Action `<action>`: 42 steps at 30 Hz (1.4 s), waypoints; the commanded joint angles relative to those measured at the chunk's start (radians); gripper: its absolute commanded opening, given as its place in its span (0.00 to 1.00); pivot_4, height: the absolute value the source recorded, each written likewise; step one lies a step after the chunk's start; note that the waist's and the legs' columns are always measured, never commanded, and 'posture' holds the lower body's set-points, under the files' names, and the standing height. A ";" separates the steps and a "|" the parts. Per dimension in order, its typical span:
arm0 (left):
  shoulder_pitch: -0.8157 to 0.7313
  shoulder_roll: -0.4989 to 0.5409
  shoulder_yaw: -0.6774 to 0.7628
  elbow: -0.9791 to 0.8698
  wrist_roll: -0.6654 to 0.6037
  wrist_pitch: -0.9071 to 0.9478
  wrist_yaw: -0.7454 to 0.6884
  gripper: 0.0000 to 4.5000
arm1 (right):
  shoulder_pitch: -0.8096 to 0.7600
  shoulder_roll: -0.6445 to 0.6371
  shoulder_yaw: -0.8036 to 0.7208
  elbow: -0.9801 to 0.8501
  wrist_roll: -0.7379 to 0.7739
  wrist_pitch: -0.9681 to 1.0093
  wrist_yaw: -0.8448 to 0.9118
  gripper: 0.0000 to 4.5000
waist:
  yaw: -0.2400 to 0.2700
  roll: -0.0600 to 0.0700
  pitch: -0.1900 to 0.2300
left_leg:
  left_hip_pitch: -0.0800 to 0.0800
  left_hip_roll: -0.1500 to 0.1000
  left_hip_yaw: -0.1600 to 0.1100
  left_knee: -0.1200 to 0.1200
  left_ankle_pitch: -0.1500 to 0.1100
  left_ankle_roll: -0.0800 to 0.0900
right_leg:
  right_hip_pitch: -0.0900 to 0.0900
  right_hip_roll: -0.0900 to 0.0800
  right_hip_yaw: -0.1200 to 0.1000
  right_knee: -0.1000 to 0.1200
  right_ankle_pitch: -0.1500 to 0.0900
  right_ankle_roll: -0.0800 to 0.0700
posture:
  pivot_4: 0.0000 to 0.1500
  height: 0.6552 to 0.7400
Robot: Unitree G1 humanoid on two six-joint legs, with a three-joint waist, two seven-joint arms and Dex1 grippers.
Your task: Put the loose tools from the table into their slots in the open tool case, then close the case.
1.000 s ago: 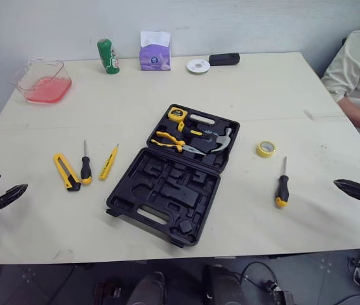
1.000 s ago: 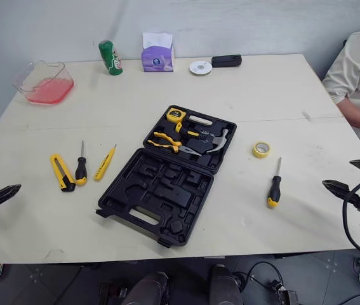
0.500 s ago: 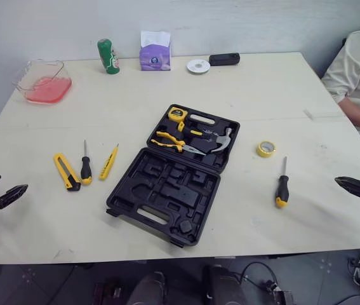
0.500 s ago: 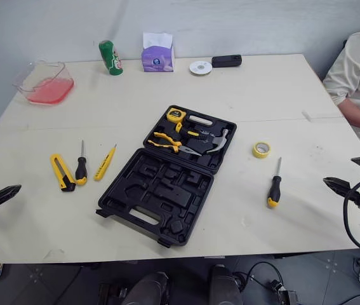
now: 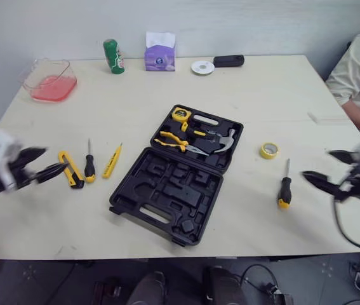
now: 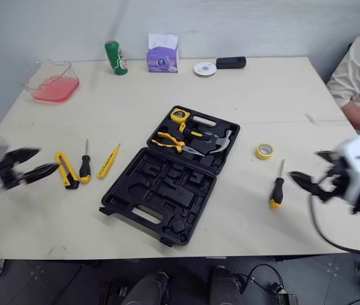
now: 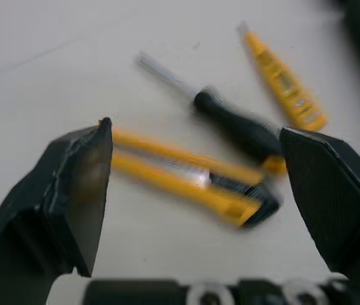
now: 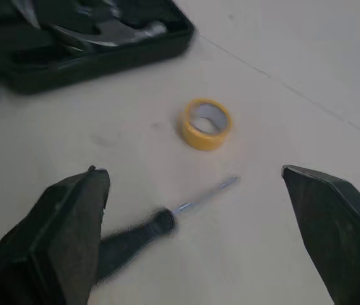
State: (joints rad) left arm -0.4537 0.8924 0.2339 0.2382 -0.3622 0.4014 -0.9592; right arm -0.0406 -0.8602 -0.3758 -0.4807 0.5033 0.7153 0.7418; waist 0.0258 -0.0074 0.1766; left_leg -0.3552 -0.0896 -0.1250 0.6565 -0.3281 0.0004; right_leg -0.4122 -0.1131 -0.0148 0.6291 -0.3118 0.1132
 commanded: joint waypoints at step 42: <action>-0.401 -0.407 -0.345 0.470 0.320 -0.278 -0.135 0.01 | -0.390 0.147 0.562 0.190 -0.264 -0.034 -0.016 0.00 | -0.008 -0.003 0.000 | -0.017 -0.006 0.004 0.012 -0.003 0.005 | -0.017 0.003 0.001 0.008 0.004 0.007 | 1.00 1.00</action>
State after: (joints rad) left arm -0.8777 0.5074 -0.0964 0.8039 -0.0080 0.0953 -1.0471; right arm -0.3987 -0.7141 0.1612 -0.2643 0.2410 0.7326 0.6860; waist 0.0174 -0.0100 0.1768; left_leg -0.3721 -0.0956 -0.1209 0.6681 -0.3308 0.0052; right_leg -0.4296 -0.1099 -0.0132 0.6374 -0.3075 0.1206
